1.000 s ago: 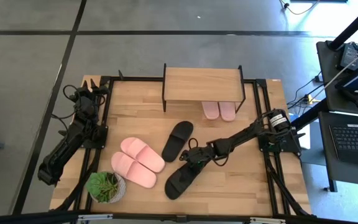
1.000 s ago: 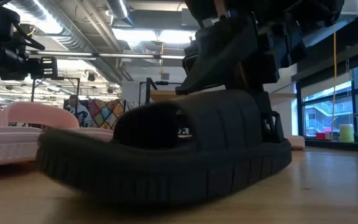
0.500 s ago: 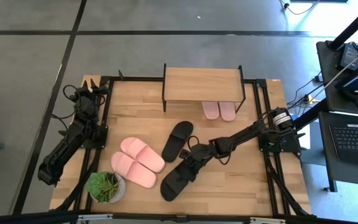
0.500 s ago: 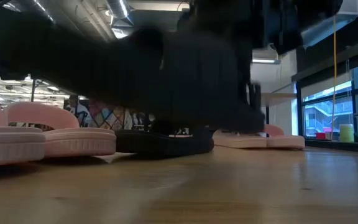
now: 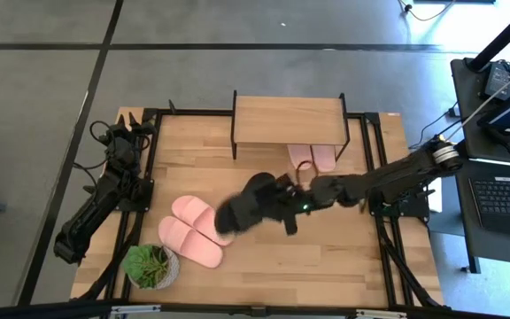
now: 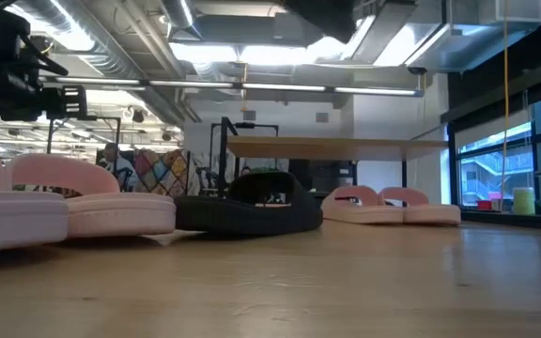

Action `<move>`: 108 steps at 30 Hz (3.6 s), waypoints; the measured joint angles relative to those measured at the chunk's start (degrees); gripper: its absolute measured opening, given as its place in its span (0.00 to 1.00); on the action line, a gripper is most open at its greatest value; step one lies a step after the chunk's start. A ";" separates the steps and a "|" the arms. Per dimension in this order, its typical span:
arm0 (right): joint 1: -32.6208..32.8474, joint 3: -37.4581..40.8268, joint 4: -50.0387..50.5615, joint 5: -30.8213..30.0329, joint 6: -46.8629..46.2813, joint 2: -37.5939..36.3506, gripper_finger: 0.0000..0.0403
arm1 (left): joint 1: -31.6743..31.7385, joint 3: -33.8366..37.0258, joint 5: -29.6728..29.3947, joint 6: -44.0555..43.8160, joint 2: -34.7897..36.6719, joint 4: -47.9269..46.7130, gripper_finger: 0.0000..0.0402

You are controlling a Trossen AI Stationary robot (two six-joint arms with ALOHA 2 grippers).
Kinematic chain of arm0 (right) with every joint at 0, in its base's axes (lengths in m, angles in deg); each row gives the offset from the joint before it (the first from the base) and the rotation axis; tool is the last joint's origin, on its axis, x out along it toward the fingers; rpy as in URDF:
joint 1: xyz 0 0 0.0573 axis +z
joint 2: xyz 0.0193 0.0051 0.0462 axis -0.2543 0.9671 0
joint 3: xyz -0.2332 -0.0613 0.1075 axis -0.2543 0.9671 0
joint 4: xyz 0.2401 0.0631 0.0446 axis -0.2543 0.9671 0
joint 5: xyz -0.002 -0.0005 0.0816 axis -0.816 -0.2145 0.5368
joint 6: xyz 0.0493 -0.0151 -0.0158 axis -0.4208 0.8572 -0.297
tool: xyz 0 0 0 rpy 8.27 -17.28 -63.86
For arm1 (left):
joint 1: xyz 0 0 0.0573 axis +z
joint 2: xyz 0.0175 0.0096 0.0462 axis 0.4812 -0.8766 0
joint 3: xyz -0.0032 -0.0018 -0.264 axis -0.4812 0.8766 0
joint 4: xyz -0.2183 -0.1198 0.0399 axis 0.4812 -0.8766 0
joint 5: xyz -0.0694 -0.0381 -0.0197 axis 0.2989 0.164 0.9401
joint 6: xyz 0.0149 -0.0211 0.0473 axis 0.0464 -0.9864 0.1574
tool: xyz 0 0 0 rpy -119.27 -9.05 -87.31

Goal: Pick and place slides into the shelf
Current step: Put the black slipper on the shelf

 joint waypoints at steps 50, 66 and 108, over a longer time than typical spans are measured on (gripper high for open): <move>-33.21 0.00 26.94 -59.92 -43.87 -8.76 0.03 | 0.00 0.00 0.57 -0.20 0.00 0.05 0.33; -34.48 0.00 48.53 -59.78 -67.18 -5.96 0.03 | 0.00 0.00 3.95 -0.07 0.00 0.22 0.33; -37.97 0.00 53.57 -54.06 -69.53 -5.98 0.33 | 0.00 0.00 3.93 -0.02 0.00 0.22 0.33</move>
